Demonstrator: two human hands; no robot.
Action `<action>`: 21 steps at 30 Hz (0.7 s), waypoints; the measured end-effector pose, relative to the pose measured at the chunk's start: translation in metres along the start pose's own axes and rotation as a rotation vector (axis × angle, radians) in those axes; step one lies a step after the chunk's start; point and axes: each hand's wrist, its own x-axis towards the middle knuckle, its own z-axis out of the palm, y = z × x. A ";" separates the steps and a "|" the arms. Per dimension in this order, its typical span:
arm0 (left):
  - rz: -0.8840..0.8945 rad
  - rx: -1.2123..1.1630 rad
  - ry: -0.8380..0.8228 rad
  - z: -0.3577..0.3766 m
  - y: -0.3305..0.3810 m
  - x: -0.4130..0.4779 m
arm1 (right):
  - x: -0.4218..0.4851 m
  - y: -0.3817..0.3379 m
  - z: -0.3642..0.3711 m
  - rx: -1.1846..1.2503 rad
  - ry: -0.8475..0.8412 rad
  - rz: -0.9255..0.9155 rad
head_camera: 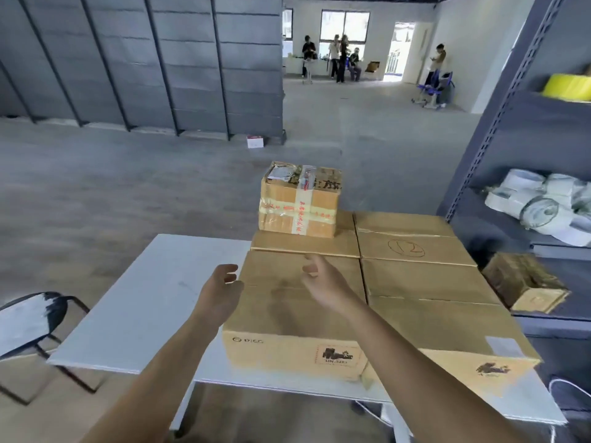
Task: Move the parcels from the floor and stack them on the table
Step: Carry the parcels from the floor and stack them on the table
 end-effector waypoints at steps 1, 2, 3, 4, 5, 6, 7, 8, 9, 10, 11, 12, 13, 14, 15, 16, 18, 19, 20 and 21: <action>-0.008 0.008 0.016 -0.003 -0.005 -0.015 | -0.010 -0.003 0.006 0.005 -0.020 -0.018; -0.012 0.017 0.034 -0.007 -0.010 -0.028 | -0.019 -0.005 0.014 0.013 -0.038 -0.039; -0.014 0.027 0.056 -0.013 -0.016 -0.040 | -0.028 -0.009 0.022 0.022 -0.056 -0.063; -0.017 0.035 0.084 -0.020 -0.023 -0.051 | -0.036 -0.012 0.031 0.028 -0.073 -0.084; -0.021 0.035 0.119 -0.028 -0.029 -0.062 | -0.044 -0.017 0.041 0.038 -0.090 -0.104; -0.024 0.030 0.159 -0.038 -0.037 -0.073 | -0.053 -0.023 0.051 0.055 -0.113 -0.119; -0.030 0.021 0.196 -0.048 -0.045 -0.084 | -0.063 -0.027 0.064 0.082 -0.146 -0.130; -0.040 0.012 0.224 -0.059 -0.054 -0.096 | -0.074 -0.031 0.077 0.115 -0.183 -0.136; -0.055 0.002 0.246 -0.071 -0.064 -0.108 | -0.085 -0.035 0.092 0.148 -0.219 -0.137; -0.070 -0.010 0.266 -0.083 -0.074 -0.121 | -0.097 -0.037 0.107 0.173 -0.254 -0.136; -0.080 -0.019 0.286 -0.095 -0.085 -0.134 | -0.109 -0.039 0.122 0.190 -0.288 -0.132; -0.083 -0.008 0.306 -0.108 -0.095 -0.147 | -0.120 -0.040 0.138 0.200 -0.322 -0.126; -0.082 0.025 0.328 -0.122 -0.106 -0.161 | -0.132 -0.042 0.155 0.198 -0.357 -0.119; -0.086 0.059 0.349 -0.137 -0.117 -0.176 | -0.145 -0.044 0.172 0.187 -0.393 -0.113; -0.097 0.077 0.371 -0.151 -0.128 -0.190 | -0.157 -0.047 0.188 0.179 -0.428 -0.108; -0.116 0.072 0.387 -0.165 -0.138 -0.205 | -0.170 -0.051 0.205 0.175 -0.457 -0.104; -0.154 0.036 0.410 -0.194 -0.161 -0.236 | -0.198 -0.061 0.242 0.165 -0.502 -0.104; -0.169 0.021 0.425 -0.209 -0.171 -0.252 | -0.213 -0.066 0.261 0.165 -0.528 -0.104; -0.185 0.006 0.435 -0.224 -0.182 -0.269 | -0.229 -0.070 0.281 0.166 -0.558 -0.101; -0.198 -0.014 0.440 -0.238 -0.192 -0.287 | -0.245 -0.074 0.300 0.163 -0.584 -0.095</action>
